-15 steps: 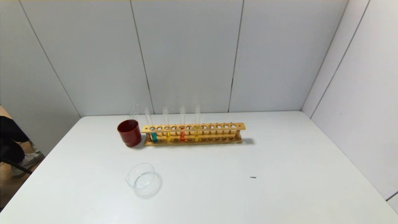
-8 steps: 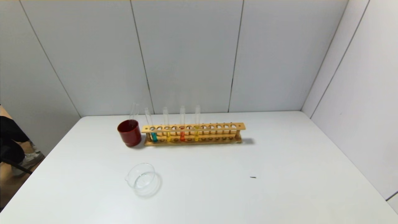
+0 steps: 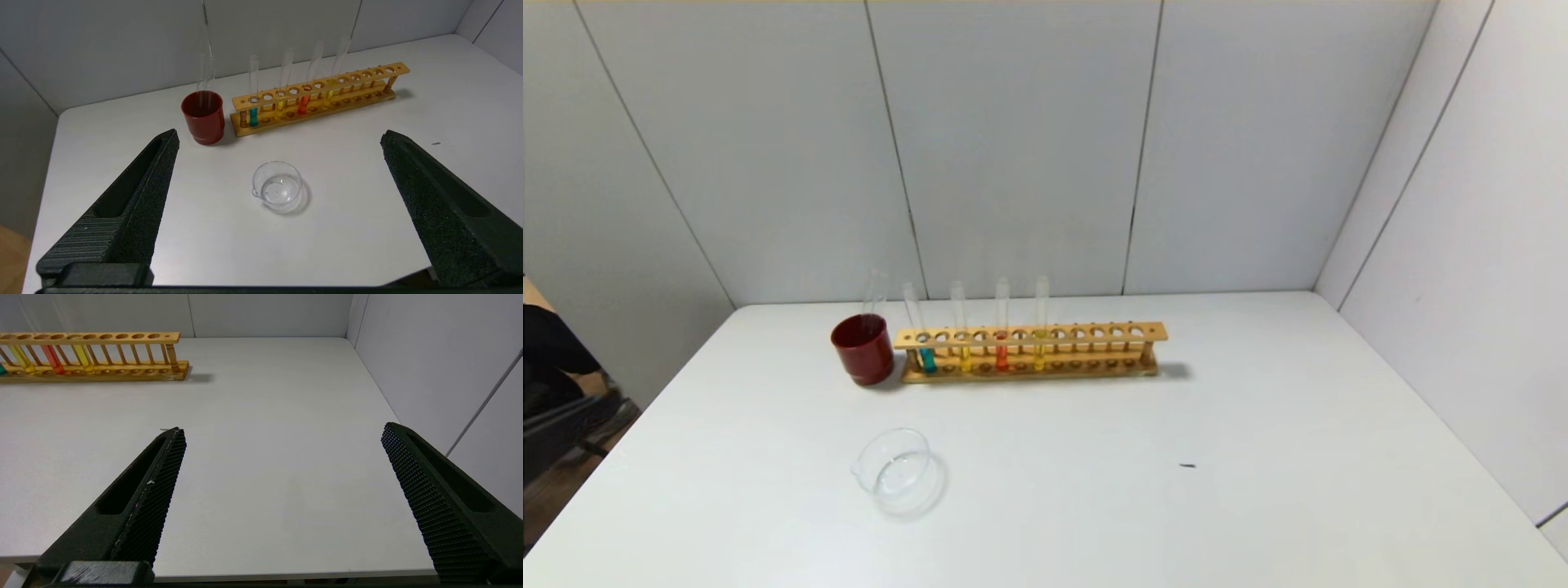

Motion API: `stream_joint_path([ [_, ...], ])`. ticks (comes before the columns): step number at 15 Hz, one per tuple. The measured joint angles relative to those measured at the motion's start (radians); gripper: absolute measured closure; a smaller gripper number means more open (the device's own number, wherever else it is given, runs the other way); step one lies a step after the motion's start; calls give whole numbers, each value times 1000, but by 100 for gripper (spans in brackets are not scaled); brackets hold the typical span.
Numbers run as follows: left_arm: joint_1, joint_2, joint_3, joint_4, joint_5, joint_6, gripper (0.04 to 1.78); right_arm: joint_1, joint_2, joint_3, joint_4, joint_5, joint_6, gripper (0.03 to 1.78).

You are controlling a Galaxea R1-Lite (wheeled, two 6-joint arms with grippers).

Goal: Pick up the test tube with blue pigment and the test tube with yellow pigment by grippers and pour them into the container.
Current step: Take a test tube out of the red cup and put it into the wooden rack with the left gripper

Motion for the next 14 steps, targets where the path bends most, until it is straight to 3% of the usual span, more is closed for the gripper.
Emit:
stream_joint_path([
  [7,-75,603,-65,-341,-15,-5,8,0,0,0,0,0,0,6],
  [14,-186,1067,-104,-725,104,-7,8,0,0,0,0,0,0,6],
])
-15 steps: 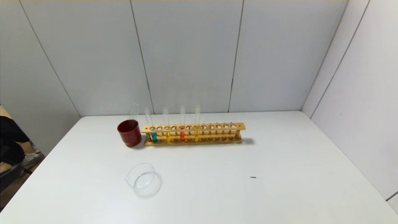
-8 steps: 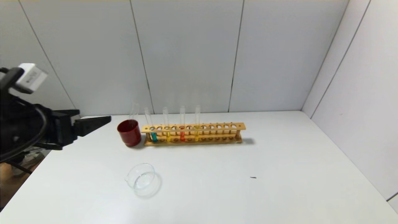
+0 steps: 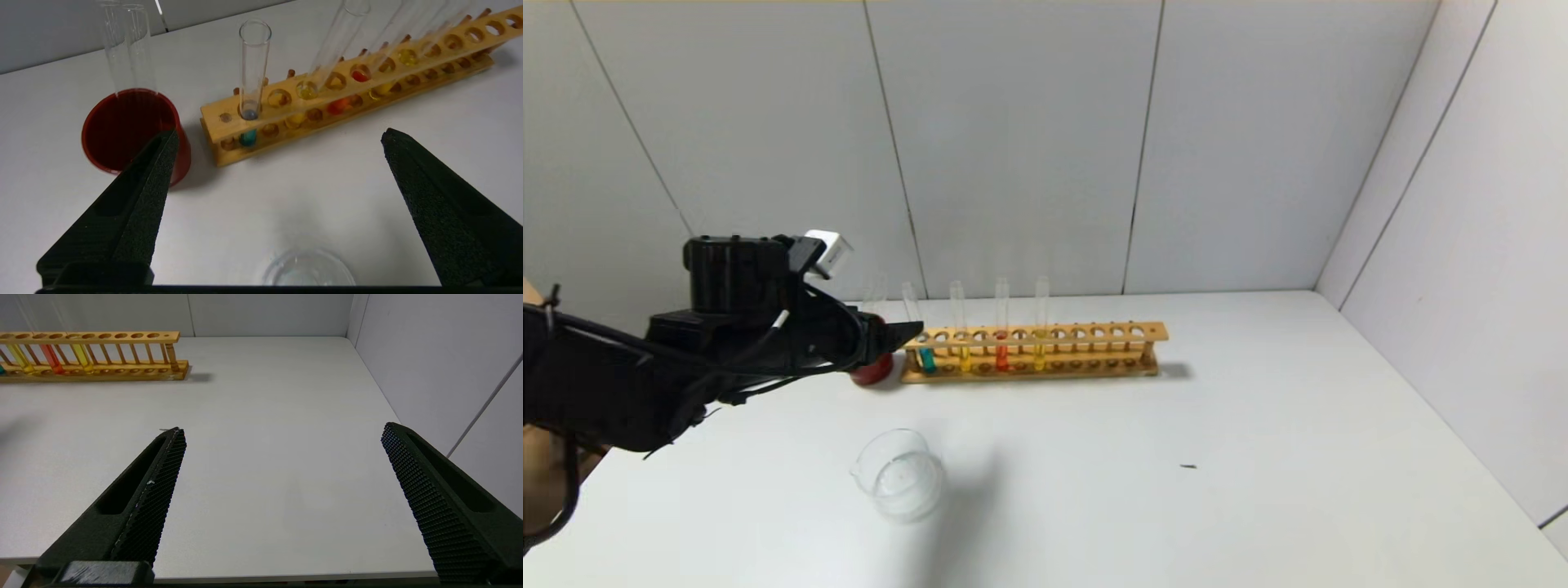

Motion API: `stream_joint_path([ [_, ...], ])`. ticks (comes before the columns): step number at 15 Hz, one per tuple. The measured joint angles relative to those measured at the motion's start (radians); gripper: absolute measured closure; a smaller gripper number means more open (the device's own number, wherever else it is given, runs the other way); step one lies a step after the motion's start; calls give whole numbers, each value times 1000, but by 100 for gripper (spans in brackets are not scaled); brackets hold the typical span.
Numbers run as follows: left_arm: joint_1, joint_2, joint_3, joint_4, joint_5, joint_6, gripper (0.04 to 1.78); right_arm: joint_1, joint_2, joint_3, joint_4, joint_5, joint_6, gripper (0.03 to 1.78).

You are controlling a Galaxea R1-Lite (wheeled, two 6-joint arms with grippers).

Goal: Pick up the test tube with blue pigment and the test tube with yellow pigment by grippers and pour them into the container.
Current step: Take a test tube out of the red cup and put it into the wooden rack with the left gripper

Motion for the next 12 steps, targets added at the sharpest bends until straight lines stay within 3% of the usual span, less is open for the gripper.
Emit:
stream_joint_path([
  [12,-22,256,-231,-19,119,-40,8,0,0,0,0,0,0,6],
])
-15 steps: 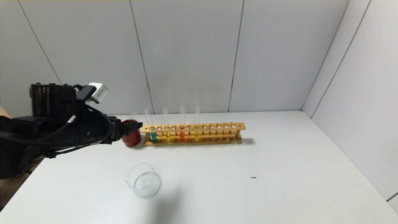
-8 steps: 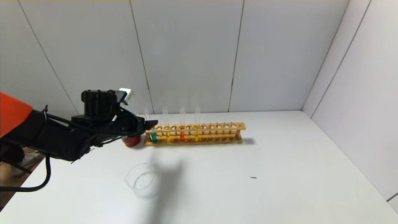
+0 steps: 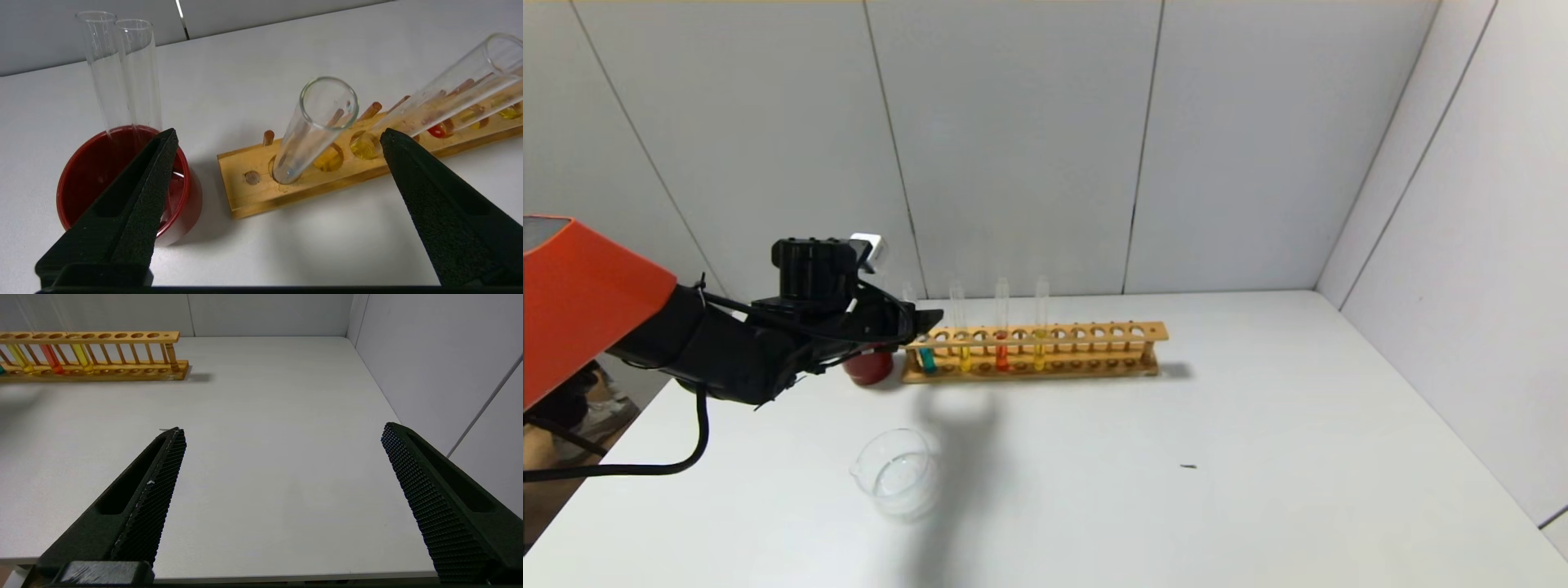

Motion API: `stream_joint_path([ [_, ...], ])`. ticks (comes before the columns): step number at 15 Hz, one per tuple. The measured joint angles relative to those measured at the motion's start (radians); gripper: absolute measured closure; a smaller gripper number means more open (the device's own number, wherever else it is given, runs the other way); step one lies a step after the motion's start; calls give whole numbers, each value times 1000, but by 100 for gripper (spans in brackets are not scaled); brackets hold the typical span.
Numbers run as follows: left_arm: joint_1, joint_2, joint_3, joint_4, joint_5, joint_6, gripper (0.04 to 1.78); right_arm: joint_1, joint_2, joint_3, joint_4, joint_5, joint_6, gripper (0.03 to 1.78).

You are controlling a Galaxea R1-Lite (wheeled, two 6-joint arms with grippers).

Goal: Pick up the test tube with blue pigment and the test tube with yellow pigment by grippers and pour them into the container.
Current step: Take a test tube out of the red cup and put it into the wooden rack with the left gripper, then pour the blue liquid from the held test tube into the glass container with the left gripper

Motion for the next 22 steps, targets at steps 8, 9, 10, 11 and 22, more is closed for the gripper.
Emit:
stream_joint_path([
  [8,-24,44,-47,-2,5,-15,59,0,0,0,0,0,0,6],
  [9,-26,45,-50,-2,5,-19,77,0,0,0,0,0,0,6],
  [10,-27,47,-51,-2,5,-20,96,0,0,0,0,0,0,6],
  [11,-27,48,-51,-3,5,-21,114,0,0,0,0,0,0,6],
  [22,-27,17,-66,1,40,-17,151,0,0,0,0,0,0,6],
])
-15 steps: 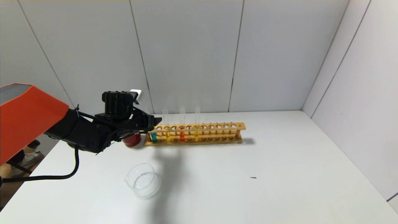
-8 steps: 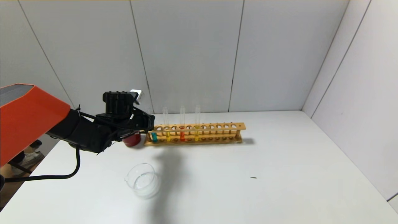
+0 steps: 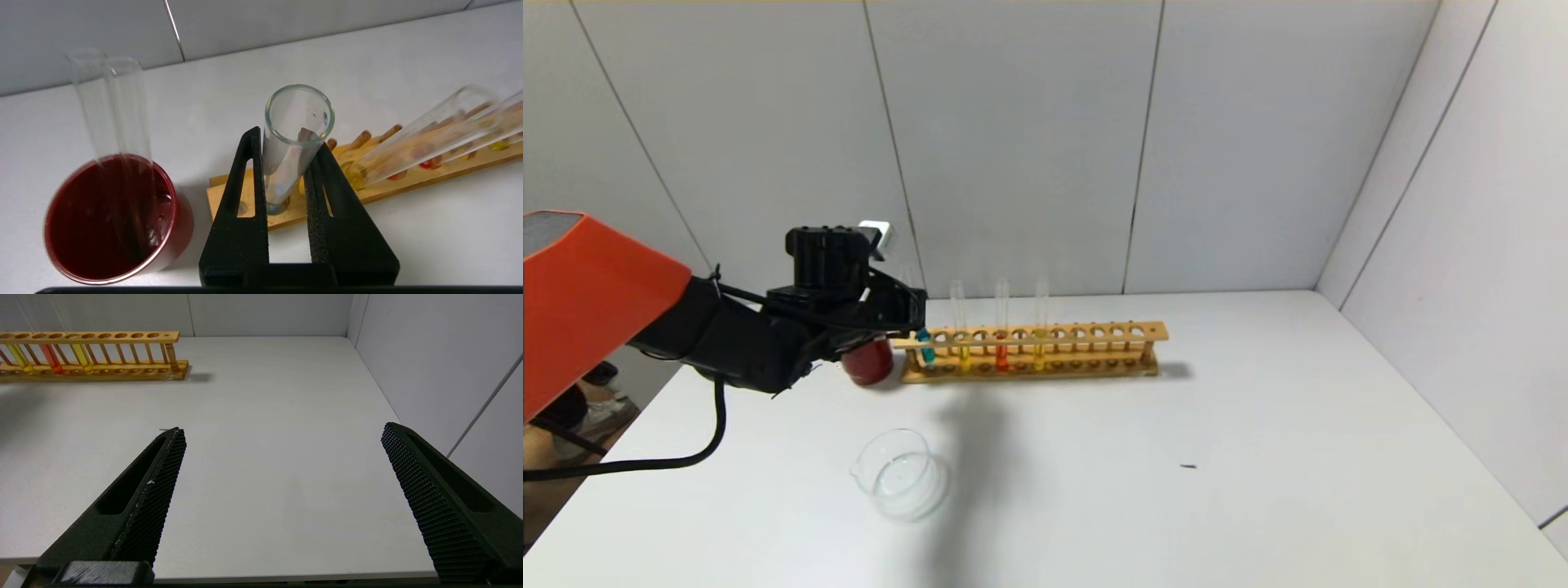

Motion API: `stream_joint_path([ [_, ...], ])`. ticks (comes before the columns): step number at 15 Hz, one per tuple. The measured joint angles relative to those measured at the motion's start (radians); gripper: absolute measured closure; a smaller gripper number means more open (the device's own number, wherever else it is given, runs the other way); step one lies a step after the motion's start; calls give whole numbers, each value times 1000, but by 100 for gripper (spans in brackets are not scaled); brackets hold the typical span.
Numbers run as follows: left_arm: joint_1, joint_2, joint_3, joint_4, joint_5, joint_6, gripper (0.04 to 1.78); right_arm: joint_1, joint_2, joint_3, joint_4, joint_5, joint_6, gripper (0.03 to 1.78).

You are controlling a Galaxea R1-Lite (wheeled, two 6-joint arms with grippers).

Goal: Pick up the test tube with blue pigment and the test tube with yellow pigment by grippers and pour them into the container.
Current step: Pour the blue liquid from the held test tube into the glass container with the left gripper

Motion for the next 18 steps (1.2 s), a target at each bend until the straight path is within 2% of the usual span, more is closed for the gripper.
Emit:
stream_joint_path([
  [2,5,-47,-44,46,0,3,151,0,0,0,0,0,0,6],
  [6,28,-184,-196,224,0,3,151,0,0,0,0,0,0,6],
  [9,33,-300,-224,319,0,11,151,0,0,0,0,0,0,6],
  [13,43,-469,-56,336,0,51,151,0,0,0,0,0,0,6],
  [18,100,-713,309,336,-9,350,151,0,0,0,0,0,0,6],
])
